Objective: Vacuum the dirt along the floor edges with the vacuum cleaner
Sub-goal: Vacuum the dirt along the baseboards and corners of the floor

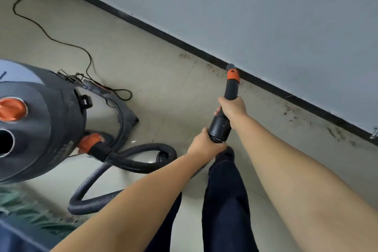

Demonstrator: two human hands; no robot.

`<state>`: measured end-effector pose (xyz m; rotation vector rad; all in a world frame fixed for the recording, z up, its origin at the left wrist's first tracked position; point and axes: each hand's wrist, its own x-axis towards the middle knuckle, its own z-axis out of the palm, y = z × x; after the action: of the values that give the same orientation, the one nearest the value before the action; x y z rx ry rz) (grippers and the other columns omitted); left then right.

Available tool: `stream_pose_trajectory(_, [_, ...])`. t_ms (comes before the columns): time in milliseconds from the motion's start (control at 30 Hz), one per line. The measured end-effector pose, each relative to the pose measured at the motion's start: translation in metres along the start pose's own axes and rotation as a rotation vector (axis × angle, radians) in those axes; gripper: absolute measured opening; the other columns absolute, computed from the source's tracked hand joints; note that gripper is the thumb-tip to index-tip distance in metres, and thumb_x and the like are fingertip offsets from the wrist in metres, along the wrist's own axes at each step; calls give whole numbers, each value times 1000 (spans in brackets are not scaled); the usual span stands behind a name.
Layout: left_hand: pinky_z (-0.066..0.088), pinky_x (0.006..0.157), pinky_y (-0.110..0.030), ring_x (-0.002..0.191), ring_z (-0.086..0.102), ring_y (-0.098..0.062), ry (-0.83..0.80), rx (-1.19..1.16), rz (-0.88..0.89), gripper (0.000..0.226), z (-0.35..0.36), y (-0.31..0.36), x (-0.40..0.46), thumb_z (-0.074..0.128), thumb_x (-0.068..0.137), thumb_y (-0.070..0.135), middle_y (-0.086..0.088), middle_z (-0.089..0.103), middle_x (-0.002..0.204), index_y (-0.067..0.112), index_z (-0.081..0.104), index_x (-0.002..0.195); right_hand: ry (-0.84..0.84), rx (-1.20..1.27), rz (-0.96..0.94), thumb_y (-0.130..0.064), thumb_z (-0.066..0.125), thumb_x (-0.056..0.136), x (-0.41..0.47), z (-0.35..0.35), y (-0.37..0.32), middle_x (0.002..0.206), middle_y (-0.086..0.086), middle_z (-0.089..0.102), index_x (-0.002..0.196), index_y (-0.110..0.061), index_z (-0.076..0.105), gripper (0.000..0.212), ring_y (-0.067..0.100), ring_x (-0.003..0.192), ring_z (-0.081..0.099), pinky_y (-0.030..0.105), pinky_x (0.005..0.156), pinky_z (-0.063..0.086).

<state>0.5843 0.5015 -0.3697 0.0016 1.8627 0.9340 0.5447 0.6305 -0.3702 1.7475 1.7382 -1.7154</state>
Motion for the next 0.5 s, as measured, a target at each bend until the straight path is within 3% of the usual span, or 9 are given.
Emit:
stream_pose_trajectory(133, [57, 79, -38, 85, 65, -20, 46, -32, -43, 44, 28, -40, 73, 70, 75, 28, 0, 64, 96, 21, 49, 112, -42, -60, 21, -10, 55, 83, 78, 25, 43, 58, 6, 55, 94, -10, 45, 15, 13, 31, 52, 17, 34, 41])
stream_pose_trajectory(333, [48, 57, -24, 71, 60, -10, 49, -40, 21, 38, 44, -86, 181, 70, 74, 27, 6, 60, 84, 22, 50, 106, -33, -108, -32, -11, 55, 81, 185, 65, 85, 57, 4, 56, 95, -10, 47, 16, 16, 38, 54, 25, 46, 49])
stream_pose_trajectory(500, [42, 50, -19, 65, 56, -13, 100, -75, 44, 35, 41, -128, 256, 69, 78, 21, 4, 55, 77, 19, 48, 106, -109, -185, -101, -13, 55, 80, 248, 115, 113, 51, 5, 62, 94, -10, 46, 17, 19, 49, 60, 30, 62, 54])
